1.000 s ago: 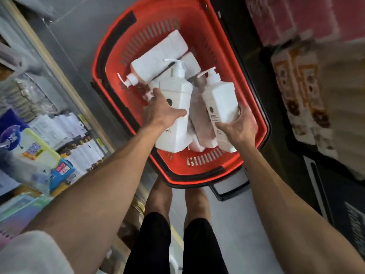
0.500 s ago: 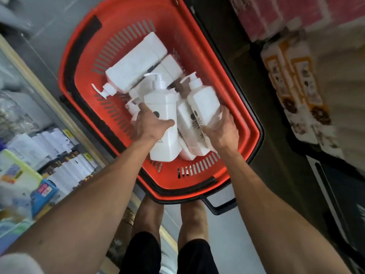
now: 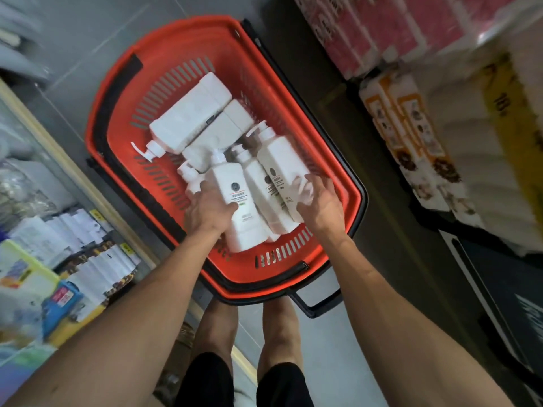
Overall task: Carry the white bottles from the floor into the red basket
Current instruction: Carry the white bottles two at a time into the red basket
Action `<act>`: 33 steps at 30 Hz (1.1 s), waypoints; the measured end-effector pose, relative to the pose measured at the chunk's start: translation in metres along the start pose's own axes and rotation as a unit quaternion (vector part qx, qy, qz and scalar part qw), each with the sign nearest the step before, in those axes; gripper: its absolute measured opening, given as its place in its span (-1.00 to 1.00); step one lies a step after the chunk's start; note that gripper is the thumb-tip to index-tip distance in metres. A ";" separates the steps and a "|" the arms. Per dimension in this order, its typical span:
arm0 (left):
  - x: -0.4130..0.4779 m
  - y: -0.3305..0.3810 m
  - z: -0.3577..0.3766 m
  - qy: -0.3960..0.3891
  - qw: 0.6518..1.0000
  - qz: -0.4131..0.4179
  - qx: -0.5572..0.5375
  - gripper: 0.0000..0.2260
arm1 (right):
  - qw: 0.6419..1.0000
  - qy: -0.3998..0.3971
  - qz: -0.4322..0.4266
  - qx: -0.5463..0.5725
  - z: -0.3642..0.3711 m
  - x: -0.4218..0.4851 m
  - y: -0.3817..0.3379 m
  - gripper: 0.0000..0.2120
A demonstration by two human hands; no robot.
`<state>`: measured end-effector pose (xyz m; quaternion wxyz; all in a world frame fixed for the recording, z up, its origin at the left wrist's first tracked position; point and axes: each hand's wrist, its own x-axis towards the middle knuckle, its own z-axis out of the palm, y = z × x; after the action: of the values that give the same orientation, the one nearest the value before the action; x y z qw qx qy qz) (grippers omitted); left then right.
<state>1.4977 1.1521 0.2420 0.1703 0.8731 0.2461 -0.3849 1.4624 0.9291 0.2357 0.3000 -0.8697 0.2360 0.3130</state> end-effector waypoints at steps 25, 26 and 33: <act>-0.256 0.061 -0.180 0.070 0.920 0.312 0.227 -0.51 | 0.994 0.054 -0.052 -0.073 -0.178 -0.240 -0.112 -0.42; -0.264 0.061 -0.179 0.065 0.916 0.322 0.230 -0.50 | 0.995 0.057 -0.045 -0.074 -0.178 -0.252 -0.110 -0.41; -0.301 0.044 -0.184 0.055 0.831 0.400 0.382 -0.44 | 0.993 0.079 0.032 -0.077 -0.174 -0.328 -0.093 -0.47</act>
<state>1.4552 1.1152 0.5931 -0.0518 0.9103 -0.2827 -0.2978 1.3614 0.9514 0.6041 0.2021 -0.9044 0.2613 0.2701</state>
